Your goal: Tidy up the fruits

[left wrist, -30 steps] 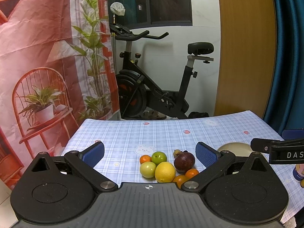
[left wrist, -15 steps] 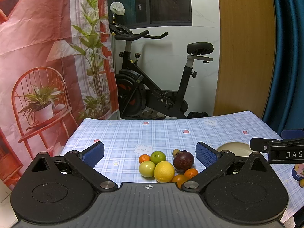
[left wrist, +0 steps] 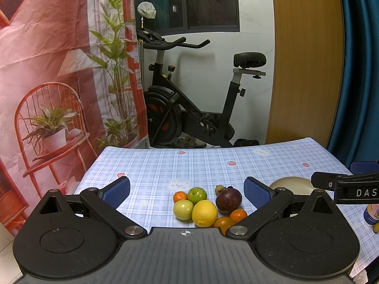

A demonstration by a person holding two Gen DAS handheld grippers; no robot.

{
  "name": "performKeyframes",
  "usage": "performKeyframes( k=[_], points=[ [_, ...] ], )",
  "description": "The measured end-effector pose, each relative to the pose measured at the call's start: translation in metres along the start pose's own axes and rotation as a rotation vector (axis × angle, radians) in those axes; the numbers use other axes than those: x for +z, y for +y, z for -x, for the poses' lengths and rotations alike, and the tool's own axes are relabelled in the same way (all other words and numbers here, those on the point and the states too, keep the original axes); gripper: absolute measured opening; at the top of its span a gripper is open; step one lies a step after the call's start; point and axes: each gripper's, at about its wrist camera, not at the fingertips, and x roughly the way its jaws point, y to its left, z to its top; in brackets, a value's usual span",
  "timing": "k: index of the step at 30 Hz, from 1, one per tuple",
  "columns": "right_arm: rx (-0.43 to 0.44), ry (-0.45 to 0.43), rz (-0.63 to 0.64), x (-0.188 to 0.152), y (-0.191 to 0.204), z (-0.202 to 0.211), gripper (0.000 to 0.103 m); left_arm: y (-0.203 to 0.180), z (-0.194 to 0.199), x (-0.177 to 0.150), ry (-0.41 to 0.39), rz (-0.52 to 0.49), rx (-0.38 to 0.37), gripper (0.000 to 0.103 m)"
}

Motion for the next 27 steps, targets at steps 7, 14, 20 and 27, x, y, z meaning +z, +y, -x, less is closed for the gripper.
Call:
performKeyframes(
  k=[7, 14, 20, 27],
  points=[
    [-0.002, 0.003, -0.002, 0.0004, -0.001, 0.0003, 0.103, 0.0, -0.0011, -0.0016, 0.001, 0.001, -0.006, 0.103],
    [-0.001, 0.005, -0.004, 0.0003, -0.0017, -0.0002, 0.103, 0.0008, -0.0021, -0.002, 0.006, 0.011, -0.006, 0.103],
    [-0.002, 0.007, -0.006, -0.0011, -0.0014, -0.0006, 0.103, 0.0013, -0.0025, -0.0025, 0.006, 0.017, -0.01, 0.103],
    [0.004, 0.001, -0.004, -0.003, 0.0011, -0.0029, 0.103, 0.0072, -0.0066, -0.0029, 0.011, 0.022, -0.008, 0.103]
  ],
)
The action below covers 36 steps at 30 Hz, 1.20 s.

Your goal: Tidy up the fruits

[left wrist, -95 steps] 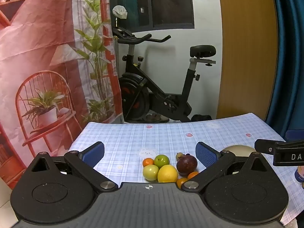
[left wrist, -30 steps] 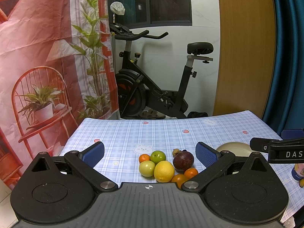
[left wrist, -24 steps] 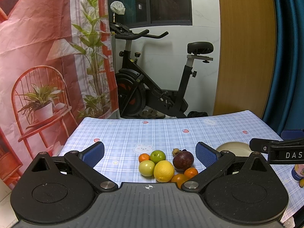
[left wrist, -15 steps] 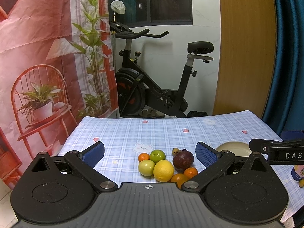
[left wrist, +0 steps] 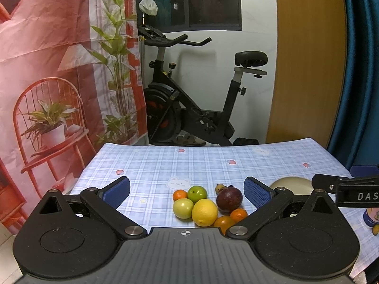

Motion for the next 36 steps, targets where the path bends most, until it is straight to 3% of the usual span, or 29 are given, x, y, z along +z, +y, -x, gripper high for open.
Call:
performKeyframes(
  k=[8, 16, 20, 25, 31, 36],
  points=[
    [0.06, -0.033, -0.008, 0.0, 0.0, -0.006, 0.103, 0.022, -0.012, 0.005, 0.027, 0.032, 0.011, 0.103],
    [0.117, -0.122, -0.082, 0.019, 0.001, -0.021, 0.103, 0.072, -0.022, 0.012, 0.021, 0.049, 0.06, 0.103],
    [0.189, -0.201, -0.117, 0.024, 0.014, -0.029, 0.103, 0.102, -0.021, 0.019, -0.002, 0.068, 0.071, 0.103],
    [0.248, -0.239, -0.152, 0.03, 0.042, -0.049, 0.103, 0.144, -0.026, 0.025, 0.013, 0.097, 0.111, 0.102],
    [0.303, -0.171, -0.174, 0.032, 0.08, -0.082, 0.103, 0.193, -0.036, 0.021, 0.034, 0.144, 0.165, 0.102],
    [0.338, -0.095, -0.196, 0.025, 0.099, -0.106, 0.103, 0.224, -0.046, 0.003, 0.023, 0.211, 0.158, 0.102]
  ],
)
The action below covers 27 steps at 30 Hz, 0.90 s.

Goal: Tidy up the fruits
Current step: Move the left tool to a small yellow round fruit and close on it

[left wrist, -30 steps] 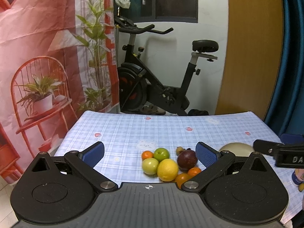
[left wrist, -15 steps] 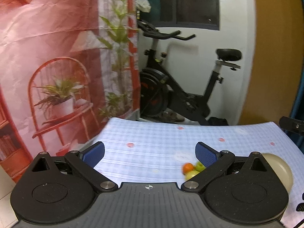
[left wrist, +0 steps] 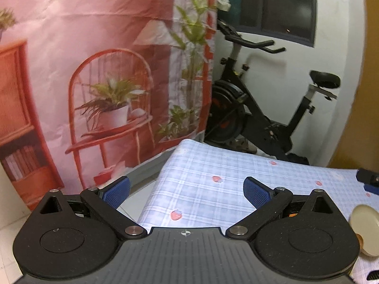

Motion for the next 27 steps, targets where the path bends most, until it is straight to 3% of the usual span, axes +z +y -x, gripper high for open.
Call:
performKeyframes(
  k=[7, 13, 16, 22, 25, 27],
  points=[
    [-0.04, 0.071, 0.072, -0.016, 0.002, -0.015, 0.103, 0.011, -0.032, -0.027, 0.072, 0.004, 0.005, 0.095],
    [-0.211, 0.084, 0.162, -0.025, -0.011, -0.014, 0.101, 0.013, -0.049, -0.041, 0.095, -0.008, 0.01, 0.091],
    [-0.23, 0.067, 0.137, -0.023, -0.028, -0.007, 0.101, 0.015, -0.06, -0.047, 0.121, 0.012, -0.014, 0.089],
    [-0.211, 0.096, 0.081, -0.025, -0.054, -0.002, 0.1, 0.016, -0.084, -0.066, 0.212, 0.034, -0.068, 0.074],
    [-0.226, 0.138, 0.089, -0.03, -0.056, -0.007, 0.091, 0.013, -0.092, -0.079, 0.225, 0.011, -0.067, 0.068],
    [-0.222, 0.152, 0.09, -0.034, -0.056, -0.008, 0.087, 0.014, -0.098, -0.09, 0.236, 0.015, -0.076, 0.057]
  ],
)
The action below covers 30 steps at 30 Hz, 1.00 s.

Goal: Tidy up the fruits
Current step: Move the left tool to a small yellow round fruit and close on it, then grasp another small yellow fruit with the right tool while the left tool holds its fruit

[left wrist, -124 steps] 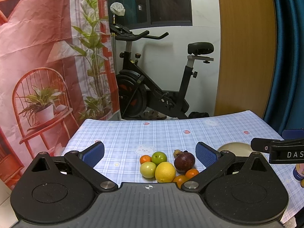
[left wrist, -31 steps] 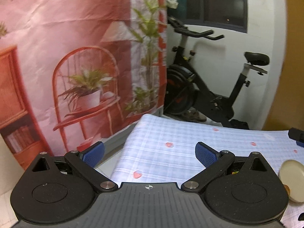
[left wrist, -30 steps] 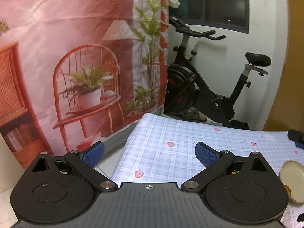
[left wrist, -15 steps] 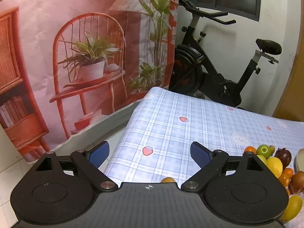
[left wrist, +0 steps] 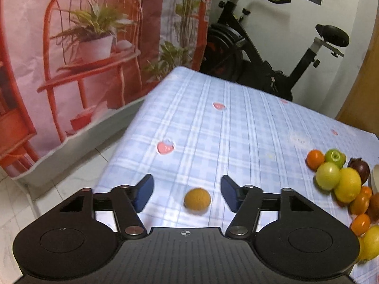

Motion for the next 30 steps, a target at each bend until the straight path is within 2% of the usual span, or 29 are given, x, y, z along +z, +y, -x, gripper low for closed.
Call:
performKeyframes(
  k=[1, 3, 8, 11, 12, 13, 14, 15, 21, 25, 30],
  points=[
    [-0.002, 0.003, 0.004, -0.001, 0.001, -0.001, 0.086, 0.0, -0.003, -0.002, 0.01, 0.005, 0.005, 0.056],
    [0.004, 0.002, 0.016, -0.002, 0.002, -0.002, 0.078, 0.002, -0.01, -0.009, 0.014, 0.011, 0.024, 0.056],
    [0.013, 0.0, 0.014, 0.0, 0.0, -0.005, 0.076, -0.002, -0.012, -0.012, -0.019, -0.005, 0.014, 0.056],
    [0.016, 0.009, 0.002, 0.001, -0.003, -0.009, 0.073, -0.009, -0.017, -0.011, -0.011, -0.025, 0.004, 0.056],
    [0.017, 0.012, -0.001, 0.001, -0.002, -0.01, 0.073, -0.009, -0.02, -0.011, -0.005, -0.027, -0.001, 0.052],
    [0.018, 0.013, -0.003, 0.0, -0.002, -0.01, 0.072, -0.009, -0.022, -0.011, 0.003, -0.027, -0.006, 0.04],
    [0.018, 0.012, -0.003, 0.0, -0.003, -0.011, 0.072, -0.009, -0.024, -0.012, 0.012, -0.027, -0.01, 0.033],
    [0.018, 0.012, -0.003, 0.0, -0.002, -0.011, 0.072, -0.01, -0.026, -0.012, 0.019, -0.024, -0.013, 0.031],
    [0.013, 0.009, 0.018, 0.003, -0.002, -0.014, 0.066, -0.012, -0.023, -0.014, 0.01, -0.008, -0.029, 0.031],
    [0.013, 0.011, 0.062, 0.014, 0.0, -0.023, 0.061, -0.019, -0.015, -0.007, -0.03, -0.014, -0.044, 0.031],
    [0.041, 0.045, 0.109, 0.031, -0.002, -0.046, 0.047, -0.04, -0.004, 0.012, -0.099, -0.013, -0.089, 0.031]
  ],
)
